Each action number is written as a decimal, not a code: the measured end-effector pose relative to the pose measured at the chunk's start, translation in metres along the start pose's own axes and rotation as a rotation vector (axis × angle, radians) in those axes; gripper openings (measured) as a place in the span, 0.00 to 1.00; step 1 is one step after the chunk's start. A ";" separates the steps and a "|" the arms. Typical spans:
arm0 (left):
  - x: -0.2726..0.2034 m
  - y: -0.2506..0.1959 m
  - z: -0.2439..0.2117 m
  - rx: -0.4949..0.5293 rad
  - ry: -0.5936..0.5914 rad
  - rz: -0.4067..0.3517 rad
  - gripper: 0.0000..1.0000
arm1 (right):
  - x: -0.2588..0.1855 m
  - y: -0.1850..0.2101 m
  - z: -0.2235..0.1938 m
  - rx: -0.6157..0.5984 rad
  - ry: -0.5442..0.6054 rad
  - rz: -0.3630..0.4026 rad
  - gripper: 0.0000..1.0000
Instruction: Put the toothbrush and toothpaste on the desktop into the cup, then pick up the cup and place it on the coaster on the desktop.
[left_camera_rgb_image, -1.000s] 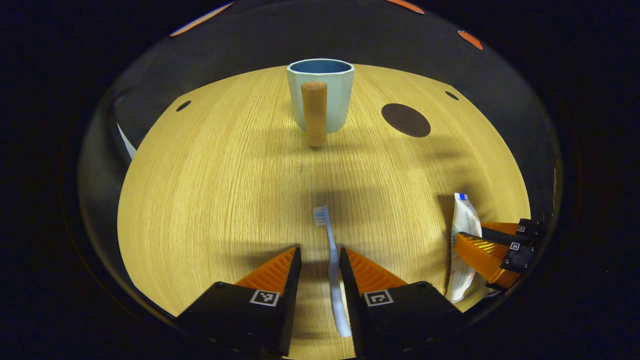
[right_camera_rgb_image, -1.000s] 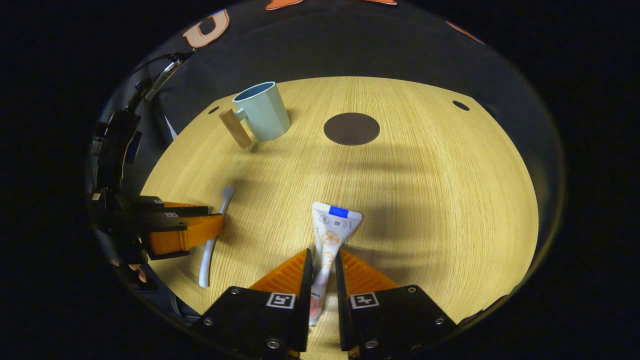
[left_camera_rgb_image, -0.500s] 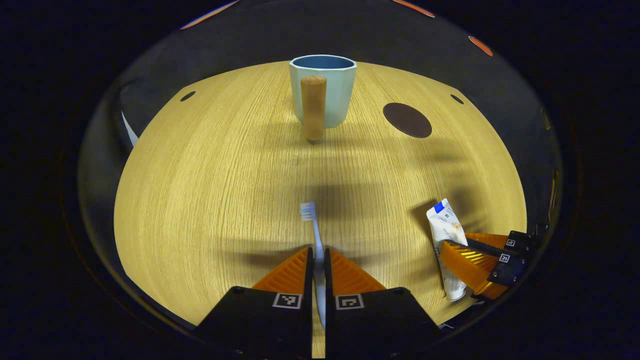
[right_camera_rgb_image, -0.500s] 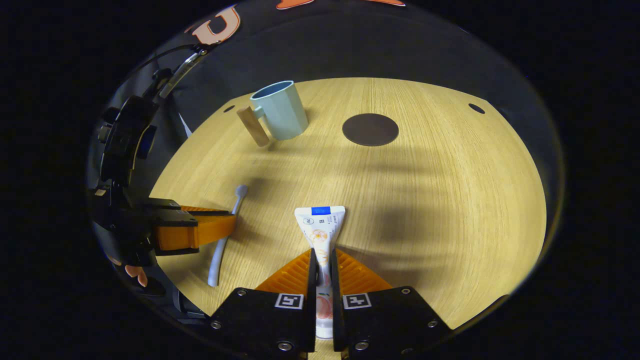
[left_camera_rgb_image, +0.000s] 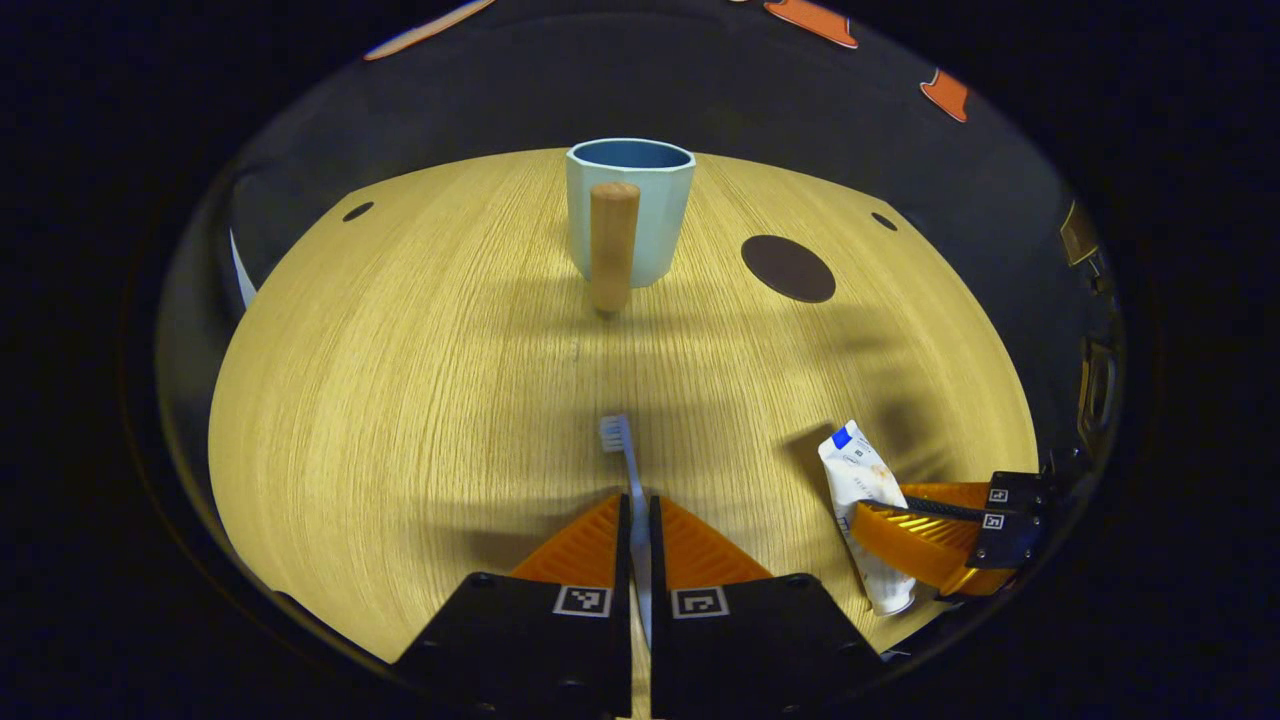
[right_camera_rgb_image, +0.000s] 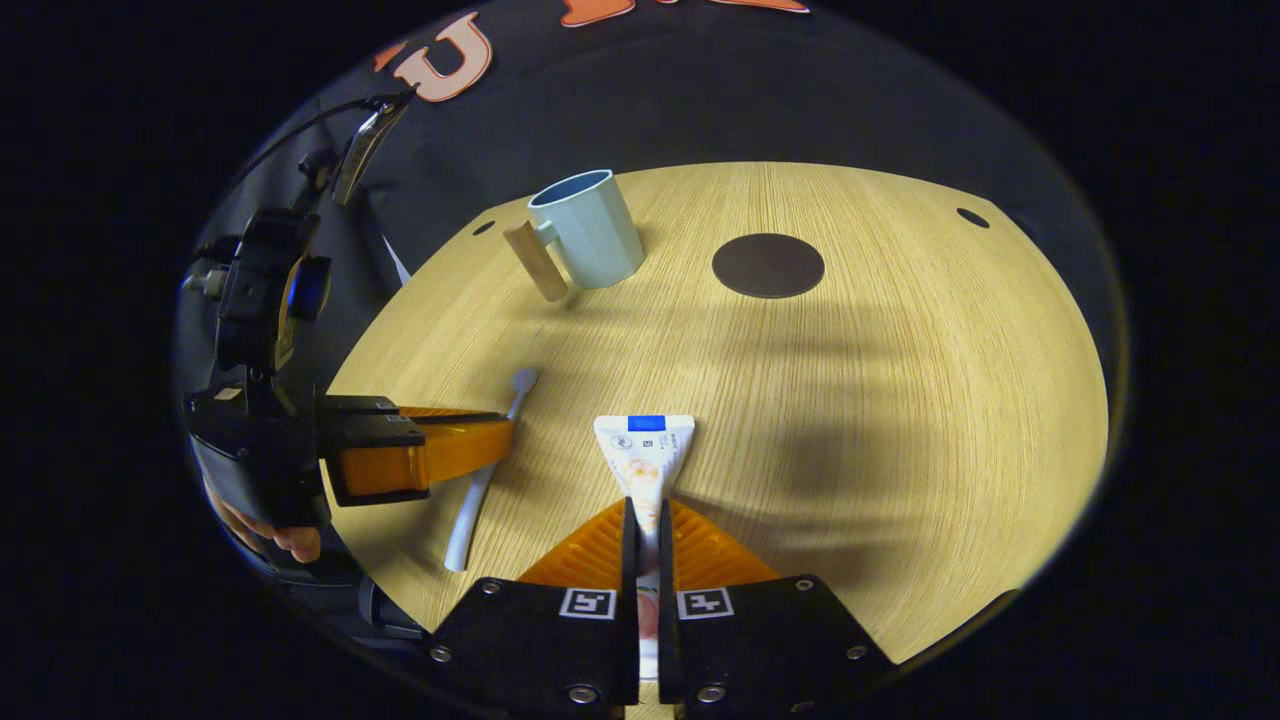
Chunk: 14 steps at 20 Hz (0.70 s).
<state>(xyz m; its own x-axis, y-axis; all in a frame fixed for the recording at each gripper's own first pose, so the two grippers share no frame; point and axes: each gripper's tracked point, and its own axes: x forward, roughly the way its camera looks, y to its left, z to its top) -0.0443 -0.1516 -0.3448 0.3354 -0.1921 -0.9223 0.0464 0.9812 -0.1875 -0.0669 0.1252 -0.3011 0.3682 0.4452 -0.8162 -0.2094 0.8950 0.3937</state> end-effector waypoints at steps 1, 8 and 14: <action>0.002 -0.002 0.002 0.005 -0.008 -0.008 0.07 | 0.000 -0.001 0.001 -0.006 -0.003 -0.002 0.06; 0.005 -0.003 0.002 -0.018 -0.046 -0.047 0.02 | -0.003 0.000 0.006 -0.021 -0.039 -0.001 0.06; 0.001 0.007 0.008 -0.008 -0.098 -0.064 0.01 | -0.009 0.000 0.020 0.007 -0.106 0.021 0.06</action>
<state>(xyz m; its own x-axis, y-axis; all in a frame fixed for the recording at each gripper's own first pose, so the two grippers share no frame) -0.0359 -0.1448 -0.3447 0.4227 -0.2509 -0.8708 0.0630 0.9667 -0.2480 -0.0517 0.1221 -0.2850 0.4579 0.4639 -0.7584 -0.2119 0.8854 0.4137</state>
